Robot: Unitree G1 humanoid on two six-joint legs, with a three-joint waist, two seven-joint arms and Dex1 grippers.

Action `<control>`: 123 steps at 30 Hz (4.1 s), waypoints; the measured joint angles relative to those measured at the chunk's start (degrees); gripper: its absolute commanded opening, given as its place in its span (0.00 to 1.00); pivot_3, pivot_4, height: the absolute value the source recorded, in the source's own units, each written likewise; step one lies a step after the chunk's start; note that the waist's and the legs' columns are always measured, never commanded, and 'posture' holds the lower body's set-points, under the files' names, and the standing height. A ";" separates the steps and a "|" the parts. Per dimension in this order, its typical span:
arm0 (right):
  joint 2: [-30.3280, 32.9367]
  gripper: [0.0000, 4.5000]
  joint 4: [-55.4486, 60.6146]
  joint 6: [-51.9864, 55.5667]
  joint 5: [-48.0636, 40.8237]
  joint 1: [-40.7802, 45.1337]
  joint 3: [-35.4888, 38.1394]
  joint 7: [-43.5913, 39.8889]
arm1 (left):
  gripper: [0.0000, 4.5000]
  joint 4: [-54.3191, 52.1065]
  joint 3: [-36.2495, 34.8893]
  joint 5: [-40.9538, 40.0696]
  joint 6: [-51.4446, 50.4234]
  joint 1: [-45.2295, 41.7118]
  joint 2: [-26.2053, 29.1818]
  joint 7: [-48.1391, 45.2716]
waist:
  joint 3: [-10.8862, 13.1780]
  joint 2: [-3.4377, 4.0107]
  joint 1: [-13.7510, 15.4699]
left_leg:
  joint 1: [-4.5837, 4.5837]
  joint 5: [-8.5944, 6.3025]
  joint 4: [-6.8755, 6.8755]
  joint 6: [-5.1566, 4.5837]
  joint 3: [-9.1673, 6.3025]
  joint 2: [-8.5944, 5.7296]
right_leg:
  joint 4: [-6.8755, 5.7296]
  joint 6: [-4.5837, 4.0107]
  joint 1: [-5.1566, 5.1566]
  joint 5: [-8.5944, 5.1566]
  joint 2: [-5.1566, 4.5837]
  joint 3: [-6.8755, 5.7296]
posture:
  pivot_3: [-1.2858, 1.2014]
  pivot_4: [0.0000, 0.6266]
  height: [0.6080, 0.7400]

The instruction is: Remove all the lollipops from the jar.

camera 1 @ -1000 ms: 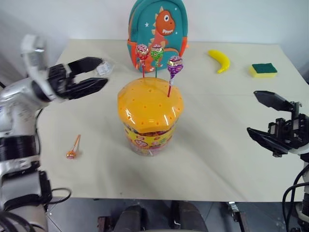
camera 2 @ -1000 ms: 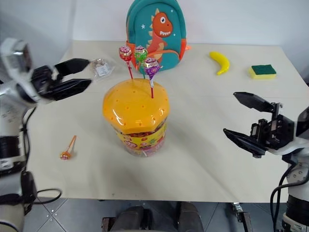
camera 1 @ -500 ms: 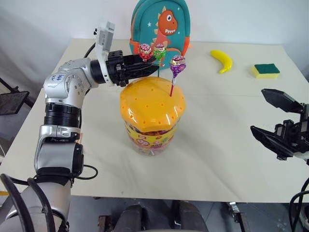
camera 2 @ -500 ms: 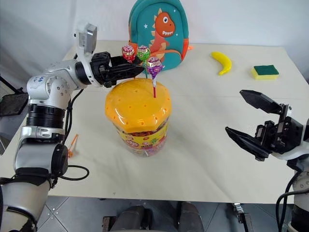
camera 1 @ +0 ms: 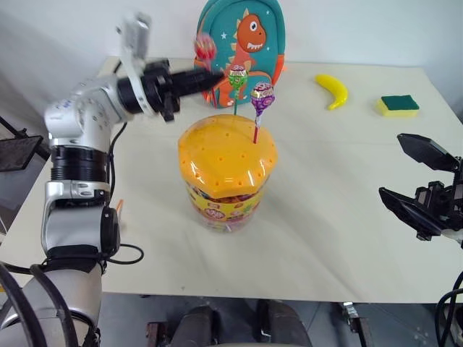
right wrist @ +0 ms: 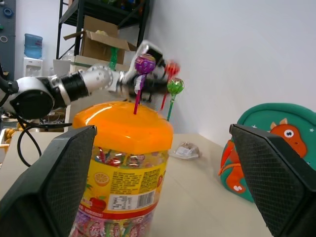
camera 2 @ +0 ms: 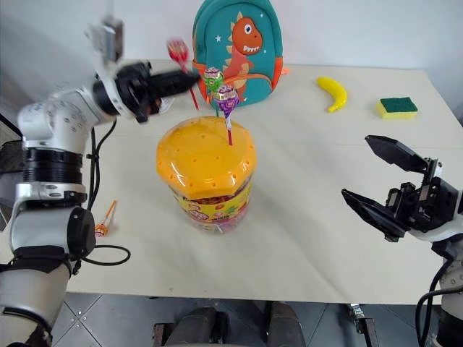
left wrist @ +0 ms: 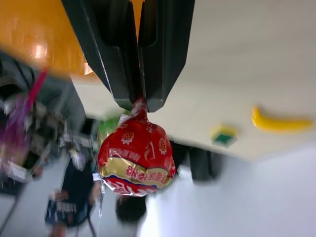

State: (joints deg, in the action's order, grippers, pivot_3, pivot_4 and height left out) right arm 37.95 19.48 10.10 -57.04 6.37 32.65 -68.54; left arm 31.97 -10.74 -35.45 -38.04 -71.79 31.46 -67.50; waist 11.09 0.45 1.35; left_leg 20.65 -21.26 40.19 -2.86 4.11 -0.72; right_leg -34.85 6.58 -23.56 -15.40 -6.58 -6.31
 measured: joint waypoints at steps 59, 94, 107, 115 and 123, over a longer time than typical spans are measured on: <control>-8.59 0.92 -7.18 23.81 6.93 35.79 -31.32 11.63 | 1.00 -46.80 -29.86 -24.39 -0.66 59.10 18.12 3.35 | 0.19 -0.07 -3.11 | -0.04 -0.15 -0.19 0.08 -0.54 -0.21 | -0.16 -0.27 -0.07 -0.14 -0.76 -0.02 | 0.52 0.24 1.00; 19.31 0.01 -24.46 28.50 32.61 8.93 -26.63 25.64 | 1.00 -45.18 -15.73 -17.47 6.43 59.50 18.83 -3.86 | 0.22 0.00 -1.58 | -0.09 -0.09 -0.20 0.16 -0.09 0.02 | 0.08 -0.20 -0.03 -0.11 -0.43 0.02 | 0.52 0.24 1.00; 19.90 0.58 -25.74 20.81 32.39 5.03 -20.49 14.51 | 1.00 -44.42 -17.46 -18.69 6.62 56.61 18.61 -1.96 | 0.23 0.04 -0.80 | -0.10 -0.09 -0.15 0.16 -0.29 0.02 | 0.22 -0.19 0.13 -0.10 -0.38 0.04 | 0.52 0.24 1.00; 8.82 0.58 -17.27 18.52 17.95 25.57 -17.40 7.97 | 1.00 -42.35 -21.76 -20.66 6.30 57.08 14.95 3.32 | 0.25 0.06 -2.32 | -0.21 -0.14 -0.11 0.44 -0.23 0.45 | 0.17 -0.35 0.12 -0.08 -0.04 0.16 | 0.52 0.24 1.00; -6.66 0.58 -20.44 30.36 14.40 49.16 -28.94 14.76 | 1.00 -42.57 -23.05 -20.94 6.34 58.25 13.75 5.55 | 0.24 0.05 -2.15 | 0.08 -0.15 -0.11 0.48 -0.43 0.40 | 0.08 -0.43 -0.15 -0.12 -0.06 -0.01 | 0.52 0.24 1.00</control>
State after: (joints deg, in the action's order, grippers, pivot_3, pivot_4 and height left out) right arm 31.29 -0.96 40.46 -42.64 55.53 3.72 -53.78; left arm -10.60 -33.79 -56.40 -31.70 -13.55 45.21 -61.95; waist 11.33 0.50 -0.79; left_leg 20.72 -21.41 40.08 -2.39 3.68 -0.32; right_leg -34.77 6.15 -23.71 -15.53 -6.64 -6.32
